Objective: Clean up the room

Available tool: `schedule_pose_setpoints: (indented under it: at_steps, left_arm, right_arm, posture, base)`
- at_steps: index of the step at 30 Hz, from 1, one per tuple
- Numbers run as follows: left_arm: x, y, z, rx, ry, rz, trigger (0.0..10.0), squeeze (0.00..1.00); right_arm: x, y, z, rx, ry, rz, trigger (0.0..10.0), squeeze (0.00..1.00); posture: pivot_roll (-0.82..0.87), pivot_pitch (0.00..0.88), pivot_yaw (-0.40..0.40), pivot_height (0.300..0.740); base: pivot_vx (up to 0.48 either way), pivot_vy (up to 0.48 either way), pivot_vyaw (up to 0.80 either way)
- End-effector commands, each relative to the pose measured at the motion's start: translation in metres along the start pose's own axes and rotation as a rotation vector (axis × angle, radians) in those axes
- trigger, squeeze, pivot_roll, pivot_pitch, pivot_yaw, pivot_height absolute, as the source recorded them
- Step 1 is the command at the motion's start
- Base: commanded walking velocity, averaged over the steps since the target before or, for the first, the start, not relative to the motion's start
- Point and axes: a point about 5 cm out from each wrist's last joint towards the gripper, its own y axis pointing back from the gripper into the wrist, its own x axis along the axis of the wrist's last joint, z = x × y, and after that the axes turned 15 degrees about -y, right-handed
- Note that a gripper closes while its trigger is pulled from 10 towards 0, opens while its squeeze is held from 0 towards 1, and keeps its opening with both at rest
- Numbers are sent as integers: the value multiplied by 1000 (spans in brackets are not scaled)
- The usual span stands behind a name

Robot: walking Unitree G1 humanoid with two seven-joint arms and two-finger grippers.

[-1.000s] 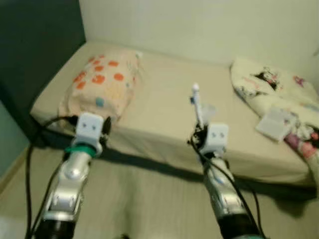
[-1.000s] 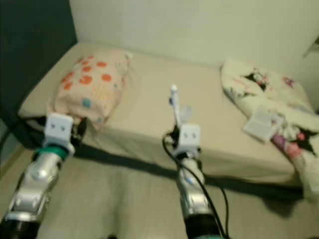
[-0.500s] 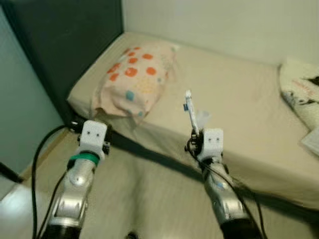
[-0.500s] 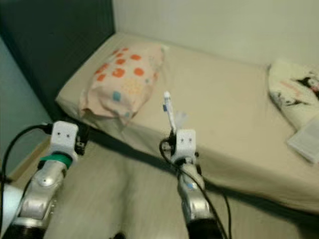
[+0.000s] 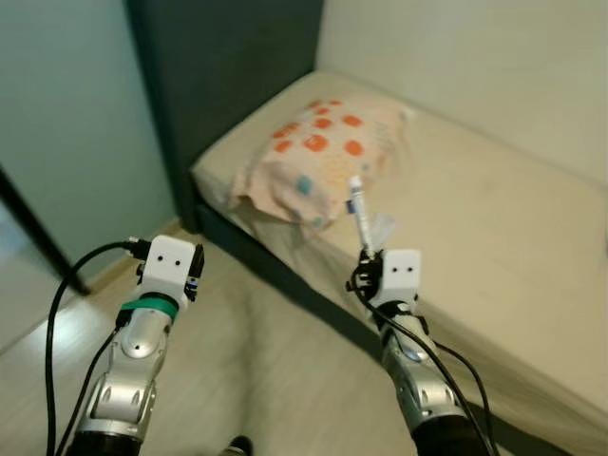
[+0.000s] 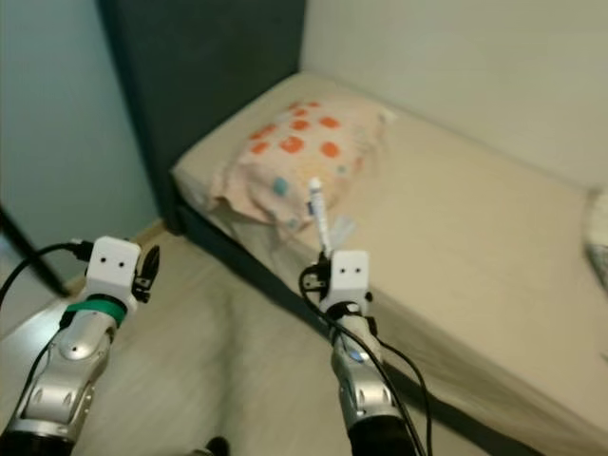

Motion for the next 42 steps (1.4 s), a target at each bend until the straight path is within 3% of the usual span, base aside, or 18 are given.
schedule_pose_setpoints:
  at_steps: [1,8,42]
  left_arm:
    - [-3,2,6,-20,-13,-7,10000,0]
    - [-5,6,15,-39,-9,-17,10000,0]
    - [-7,5,17,-51,-20,-21,10000,0]
  right_arm:
    - [-2,3,3,-5,-7,-1,10000,0]
    - [-4,6,6,0,5,-17,10000,0]
    - [-8,8,5,2,9,-32,10000,0]
  posture:
    - [124,0,-47,740]
    - [120,13,-54,740]
    - [114,19,-42,740]
  base:
    - [0,0,744]
    - [0,0,744]
    - [0,0,744]
